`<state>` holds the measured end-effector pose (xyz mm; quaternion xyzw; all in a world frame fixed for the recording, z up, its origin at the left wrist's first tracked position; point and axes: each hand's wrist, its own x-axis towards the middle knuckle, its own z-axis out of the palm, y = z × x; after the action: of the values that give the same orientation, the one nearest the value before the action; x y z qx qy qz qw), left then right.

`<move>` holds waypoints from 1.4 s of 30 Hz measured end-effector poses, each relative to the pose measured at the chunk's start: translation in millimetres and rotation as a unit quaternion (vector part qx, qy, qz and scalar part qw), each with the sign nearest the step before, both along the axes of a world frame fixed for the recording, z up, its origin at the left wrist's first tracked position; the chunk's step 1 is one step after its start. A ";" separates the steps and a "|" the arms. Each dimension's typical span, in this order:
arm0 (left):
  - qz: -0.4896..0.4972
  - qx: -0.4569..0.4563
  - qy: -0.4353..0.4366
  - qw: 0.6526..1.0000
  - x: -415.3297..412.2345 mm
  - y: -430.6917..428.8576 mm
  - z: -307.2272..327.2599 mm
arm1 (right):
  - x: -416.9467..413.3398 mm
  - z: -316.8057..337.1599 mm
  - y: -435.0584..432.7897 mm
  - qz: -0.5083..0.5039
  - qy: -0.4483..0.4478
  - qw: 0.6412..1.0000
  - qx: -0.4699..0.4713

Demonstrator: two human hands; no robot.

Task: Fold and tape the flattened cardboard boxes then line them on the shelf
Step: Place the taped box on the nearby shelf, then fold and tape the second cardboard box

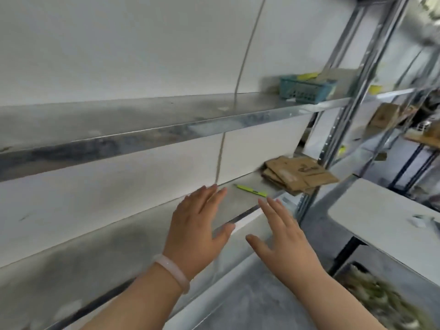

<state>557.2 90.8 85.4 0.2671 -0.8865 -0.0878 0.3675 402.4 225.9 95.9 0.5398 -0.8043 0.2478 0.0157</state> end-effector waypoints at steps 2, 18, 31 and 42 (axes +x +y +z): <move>-0.032 0.003 -0.003 0.999 -43.5 2.4 -4.4 | -35.2 1.6 11.5 -0.031 -0.025 0.999 0.004; -0.126 0.135 -0.059 0.981 -312.5 -103.8 -63.8 | -288.9 -40.7 -69.1 -0.162 -0.071 0.982 0.073; -0.092 0.264 -0.129 0.951 -448.9 -163.2 -99.0 | -446.8 -74.8 -134.8 -0.189 -0.143 0.961 0.145; 0.101 0.484 -0.109 0.863 -543.6 -169.8 -124.3 | -625.6 -99.1 -193.6 -0.171 -0.180 0.950 0.190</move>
<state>13.6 -79.0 -38.9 0.5072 -0.7352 -0.4383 0.1002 -223.2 32.3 -3.2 0.3337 -0.9061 0.1769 -0.1906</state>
